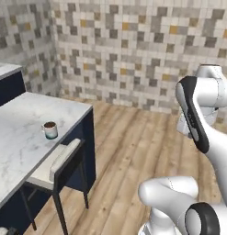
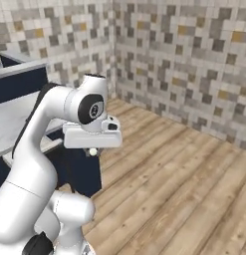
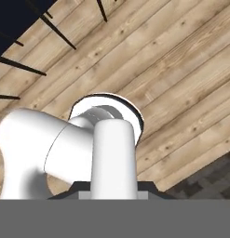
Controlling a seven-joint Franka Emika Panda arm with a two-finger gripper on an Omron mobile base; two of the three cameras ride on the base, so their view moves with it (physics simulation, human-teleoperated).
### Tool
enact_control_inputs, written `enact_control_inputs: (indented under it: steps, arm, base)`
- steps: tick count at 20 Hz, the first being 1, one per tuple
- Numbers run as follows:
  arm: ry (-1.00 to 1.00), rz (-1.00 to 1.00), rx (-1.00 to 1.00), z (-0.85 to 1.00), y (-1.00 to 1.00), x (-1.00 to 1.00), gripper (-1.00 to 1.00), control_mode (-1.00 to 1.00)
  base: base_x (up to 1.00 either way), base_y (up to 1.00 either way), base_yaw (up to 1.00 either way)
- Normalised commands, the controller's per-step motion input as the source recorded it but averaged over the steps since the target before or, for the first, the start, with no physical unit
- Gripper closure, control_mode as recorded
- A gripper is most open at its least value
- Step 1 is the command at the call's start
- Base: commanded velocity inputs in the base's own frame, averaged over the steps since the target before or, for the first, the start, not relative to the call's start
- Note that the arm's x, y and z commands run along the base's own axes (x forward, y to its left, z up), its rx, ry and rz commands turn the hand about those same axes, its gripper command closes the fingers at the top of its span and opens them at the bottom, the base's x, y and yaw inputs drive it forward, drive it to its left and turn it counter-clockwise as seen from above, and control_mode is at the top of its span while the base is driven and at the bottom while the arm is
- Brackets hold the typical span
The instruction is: Pick up the marshmallow and place it in the cup of hot chocolate on the dining counter.
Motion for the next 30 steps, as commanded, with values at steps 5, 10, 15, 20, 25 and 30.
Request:
enact_control_inputs:
  steps: [5,10,15,20,25,30]
  arm:
    - [0.0,0.0,0.0,0.0,0.0,0.0,1.0,1.0]
    - [0.0,0.0,0.0,0.0,0.0,0.0,1.0,1.0]
    - [0.0,0.0,0.0,0.0,0.0,0.0,1.0,1.0]
    - [0.0,0.0,0.0,0.0,0.0,0.0,1.0,1.0]
    - [0.0,0.0,0.0,0.0,0.0,0.0,1.0,1.0]
    - [0.0,0.0,0.0,0.0,0.0,0.0,1.0,1.0]
  base:
    - [0.71,-0.17,0.44]
    - [0.65,0.0,0.34]
    - [0.54,-0.01,0.33]
    - [0.29,0.02,0.56]
    - [0.37,-0.03,0.59]
    - [0.49,-0.1,0.53]
